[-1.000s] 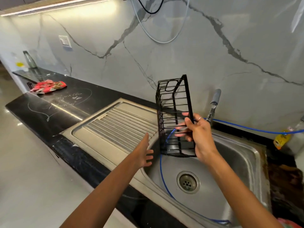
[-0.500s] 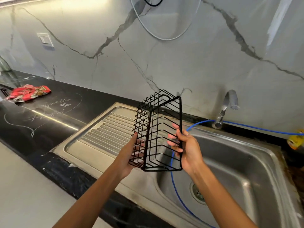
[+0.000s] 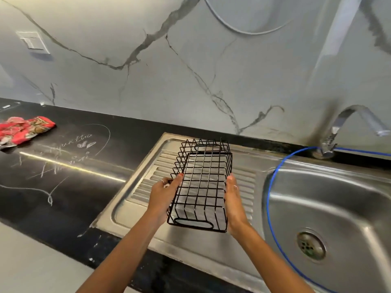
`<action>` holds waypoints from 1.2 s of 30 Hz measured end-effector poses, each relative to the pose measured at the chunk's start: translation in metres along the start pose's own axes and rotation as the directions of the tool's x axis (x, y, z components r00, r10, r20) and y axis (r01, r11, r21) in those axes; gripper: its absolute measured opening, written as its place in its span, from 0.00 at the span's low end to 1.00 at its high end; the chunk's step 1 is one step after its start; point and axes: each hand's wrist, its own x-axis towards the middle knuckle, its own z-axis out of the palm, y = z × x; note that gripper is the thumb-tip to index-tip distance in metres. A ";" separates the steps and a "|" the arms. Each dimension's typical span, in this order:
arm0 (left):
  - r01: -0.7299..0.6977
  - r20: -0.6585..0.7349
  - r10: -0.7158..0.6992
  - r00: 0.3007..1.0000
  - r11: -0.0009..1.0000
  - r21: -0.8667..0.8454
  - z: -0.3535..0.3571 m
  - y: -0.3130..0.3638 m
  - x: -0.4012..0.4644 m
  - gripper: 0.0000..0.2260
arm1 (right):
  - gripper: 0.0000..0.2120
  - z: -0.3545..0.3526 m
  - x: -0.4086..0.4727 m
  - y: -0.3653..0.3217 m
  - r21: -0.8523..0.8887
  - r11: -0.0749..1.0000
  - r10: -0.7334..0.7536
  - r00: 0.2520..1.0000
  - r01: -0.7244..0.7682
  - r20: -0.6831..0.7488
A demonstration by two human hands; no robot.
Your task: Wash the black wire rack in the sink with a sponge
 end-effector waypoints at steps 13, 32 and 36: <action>0.006 0.092 -0.017 0.996 0.993 0.114 -0.019 -0.007 0.042 0.12 | 0.30 0.030 0.008 0.021 0.124 0.976 0.192 0.975 -0.178 -0.110; 0.010 0.115 -0.036 0.993 0.976 0.216 -0.016 -0.009 0.037 0.12 | 0.29 0.022 0.005 0.024 0.049 0.983 0.180 0.975 -0.175 -0.131; -0.089 0.075 0.065 0.995 0.922 0.378 -0.008 -0.001 0.032 0.16 | 0.21 -0.006 0.008 0.020 -0.049 0.997 0.058 0.985 -0.067 -0.165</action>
